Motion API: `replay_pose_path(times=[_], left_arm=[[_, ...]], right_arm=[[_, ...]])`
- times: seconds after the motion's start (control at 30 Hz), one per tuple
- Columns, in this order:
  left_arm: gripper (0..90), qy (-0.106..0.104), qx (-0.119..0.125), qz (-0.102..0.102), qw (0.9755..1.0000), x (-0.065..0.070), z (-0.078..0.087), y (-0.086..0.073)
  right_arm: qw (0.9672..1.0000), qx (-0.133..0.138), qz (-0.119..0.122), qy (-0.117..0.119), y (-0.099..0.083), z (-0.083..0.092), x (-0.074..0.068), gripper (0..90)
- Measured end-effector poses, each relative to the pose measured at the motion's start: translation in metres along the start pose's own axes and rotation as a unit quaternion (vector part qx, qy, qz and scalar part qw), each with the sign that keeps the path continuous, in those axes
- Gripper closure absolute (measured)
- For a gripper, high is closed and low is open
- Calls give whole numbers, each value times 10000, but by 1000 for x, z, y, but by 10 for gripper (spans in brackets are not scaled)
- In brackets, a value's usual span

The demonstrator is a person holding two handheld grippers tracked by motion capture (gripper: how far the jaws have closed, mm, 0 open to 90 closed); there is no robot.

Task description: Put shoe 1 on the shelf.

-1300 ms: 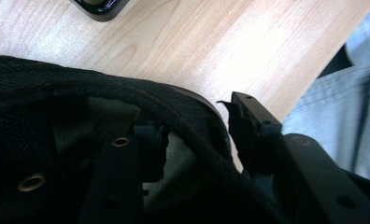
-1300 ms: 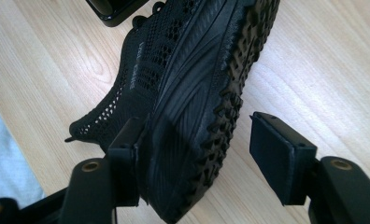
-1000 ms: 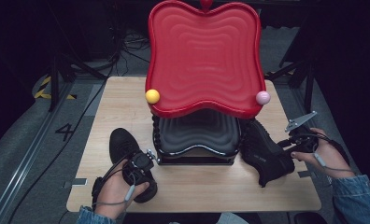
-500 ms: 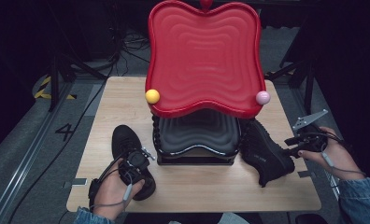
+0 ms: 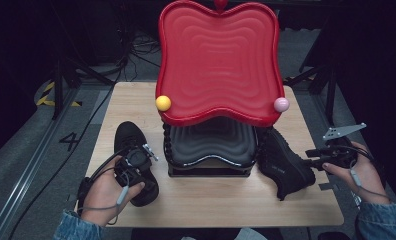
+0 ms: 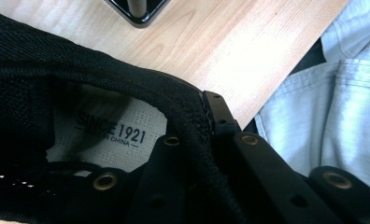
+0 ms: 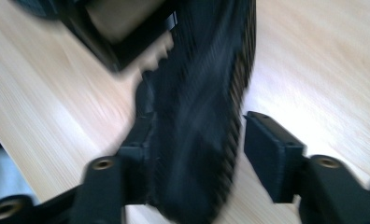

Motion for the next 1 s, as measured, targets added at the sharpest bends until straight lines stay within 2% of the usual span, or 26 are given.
replay_pose_path(times=[0.03, 0.07, 0.1, 0.17, 0.23, 0.3, 0.4, 0.47, 0.57, 0.63, 0.67, 0.77, 0.9, 1.0], left_arm=[[878, -38, 1, -11, 10000, -1, 4, 1], [878, -47, 10, 8, 10000, -2, 7, 1], [878, -87, 30, -11, 10000, -3, 10, 1], [878, -117, 13, -16, 9999, -2, 15, 1], [877, -141, -24, -73, 9999, -2, 23, 2], [877, -151, -43, -52, 9999, -2, 30, 2], [878, -72, 0, -73, 9999, -5, 36, 3], [878, 18, -60, -61, 10000, -6, 44, 5], [878, -31, 31, -179, 9998, -8, 62, 9], [878, -67, 88, -181, 9998, -7, 73, 11], [879, -67, 88, -181, 9998, -7, 73, 11], [879, 43, 154, -232, 9996, -4, 91, 16], [879, 48, 282, -345, 9990, -2, 110, 19], [879, 95, 239, -391, 9989, -1, 120, 21]], right_arm=[[9999, -130, 76, -78, 4, 0, -3, 485], [9990, -291, 255, -212, 7, 4, -8, 493], [9992, -116, 143, -343, 12, 12, -12, 498], [9993, -95, 142, -338, 13, 13, -13, 498], [9994, -195, 220, -200, 12, 9, -16, 498], [9994, -266, 197, -120, 10, 6, -17, 495], [9995, -236, 206, -9, 9, 4, -19, 491], [9996, -209, 195, 80, 10, 4, -21, 489], [9994, -261, 222, 73, 9, 0, -21, 486], [9994, -283, 207, 77, 7, -1, -20, 486], [9994, -283, 207, 77, 7, -1, -20, 486], [9994, -265, 205, 109, 6, -3, -20, 481], [9992, -294, 241, 143, 6, -5, -23, 481], [9990, -327, 264, 149, 4, -6, -26, 481]])
Point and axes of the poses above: each handheld gripper's, and its own axes: z roughly backward along the jaws, y roughly out of its top, x roughly to its right, the point moved 3 cm from there along -z, roughly forward along the jaws, and after that the axes turned 2 degrees about -y, right-handed, at the moved point
